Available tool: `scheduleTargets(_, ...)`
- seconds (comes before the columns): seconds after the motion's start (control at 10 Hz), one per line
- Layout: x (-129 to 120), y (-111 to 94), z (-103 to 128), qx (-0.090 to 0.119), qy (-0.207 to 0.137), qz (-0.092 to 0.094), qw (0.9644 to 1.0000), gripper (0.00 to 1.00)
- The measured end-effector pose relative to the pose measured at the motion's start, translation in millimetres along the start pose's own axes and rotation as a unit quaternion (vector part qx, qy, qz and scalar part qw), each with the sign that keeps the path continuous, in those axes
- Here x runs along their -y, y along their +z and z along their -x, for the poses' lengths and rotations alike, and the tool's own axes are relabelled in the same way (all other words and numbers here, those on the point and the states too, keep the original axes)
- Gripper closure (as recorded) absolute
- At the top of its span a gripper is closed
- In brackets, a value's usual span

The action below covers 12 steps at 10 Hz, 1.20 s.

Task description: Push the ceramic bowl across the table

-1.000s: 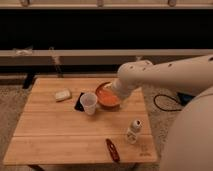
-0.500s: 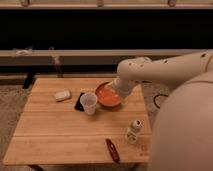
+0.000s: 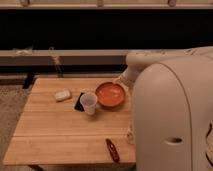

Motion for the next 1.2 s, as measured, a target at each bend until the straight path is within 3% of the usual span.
scheduleTargets(0.4,-25.9,9.7,-16.8,0.006,-0.011,0.008,0.9999,0.2)
scheduleTargets(0.6,-30.7,8.6,-24.7,-0.004,-0.011,0.012,0.9999,0.2)
scheduleTargets(0.9,-42.3,3.0,-51.4,-0.022,0.011,0.015,0.9996,0.2)
scheduleTargets(1.2,-62.4,9.6,-72.8,-0.03,0.034,0.032,0.9984,0.2)
